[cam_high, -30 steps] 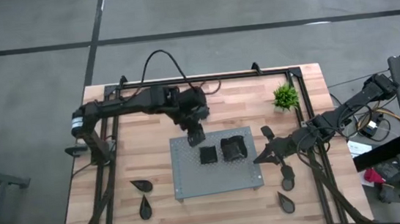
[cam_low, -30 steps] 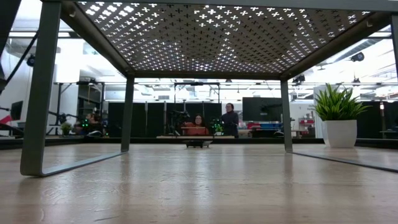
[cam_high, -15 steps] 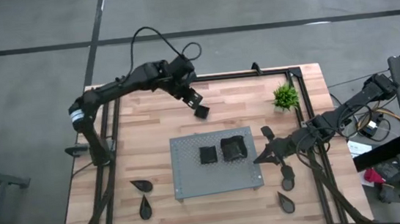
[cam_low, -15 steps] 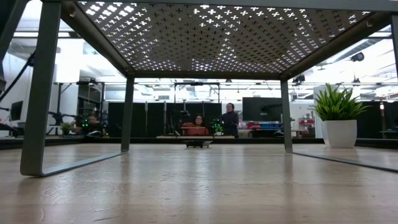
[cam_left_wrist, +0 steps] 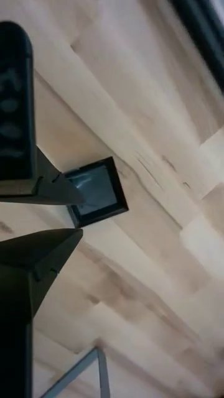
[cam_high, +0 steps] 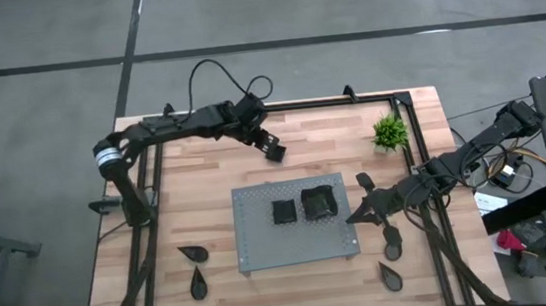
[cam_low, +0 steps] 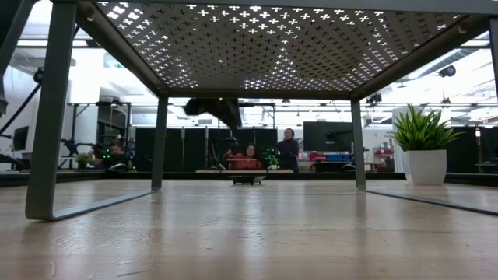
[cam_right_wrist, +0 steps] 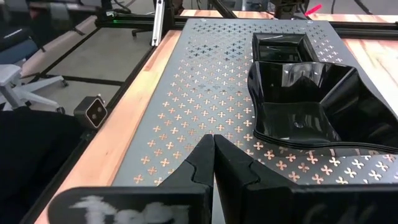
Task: Pick & Place Mini shaped plates
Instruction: Stack the square plate on top of the square plate on the shelf
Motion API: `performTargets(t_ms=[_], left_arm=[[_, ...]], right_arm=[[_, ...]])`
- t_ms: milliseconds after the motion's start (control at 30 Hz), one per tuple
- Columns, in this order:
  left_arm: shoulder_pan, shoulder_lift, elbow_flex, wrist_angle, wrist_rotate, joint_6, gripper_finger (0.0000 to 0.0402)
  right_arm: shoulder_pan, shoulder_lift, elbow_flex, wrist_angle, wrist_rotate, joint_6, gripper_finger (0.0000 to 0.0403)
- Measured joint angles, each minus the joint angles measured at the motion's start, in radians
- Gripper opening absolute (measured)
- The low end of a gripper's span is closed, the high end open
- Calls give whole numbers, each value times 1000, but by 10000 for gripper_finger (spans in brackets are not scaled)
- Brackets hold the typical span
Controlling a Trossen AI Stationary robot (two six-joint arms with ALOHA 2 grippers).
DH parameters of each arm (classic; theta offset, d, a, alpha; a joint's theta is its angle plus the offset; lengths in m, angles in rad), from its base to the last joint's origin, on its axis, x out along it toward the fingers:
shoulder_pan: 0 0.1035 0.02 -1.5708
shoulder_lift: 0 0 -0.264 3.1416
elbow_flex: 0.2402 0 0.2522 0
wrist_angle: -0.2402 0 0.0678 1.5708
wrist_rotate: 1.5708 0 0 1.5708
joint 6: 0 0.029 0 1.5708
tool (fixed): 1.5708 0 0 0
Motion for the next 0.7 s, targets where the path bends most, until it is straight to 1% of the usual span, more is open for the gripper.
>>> performTargets(t_ms=[100, 467, 700], left_arm=[[3, 0, -61, 66, 0, -7, 65], [8, 2, -157, 158, -2, -46, 65], [9, 7, -214, 215, 16, -67, 65]], right_arm=[[0, 0, 0, 2, 0, 0, 8], [0, 0, 0, 7, 0, -15, 8], [0, 0, 0, 7, 1, -19, 8]])
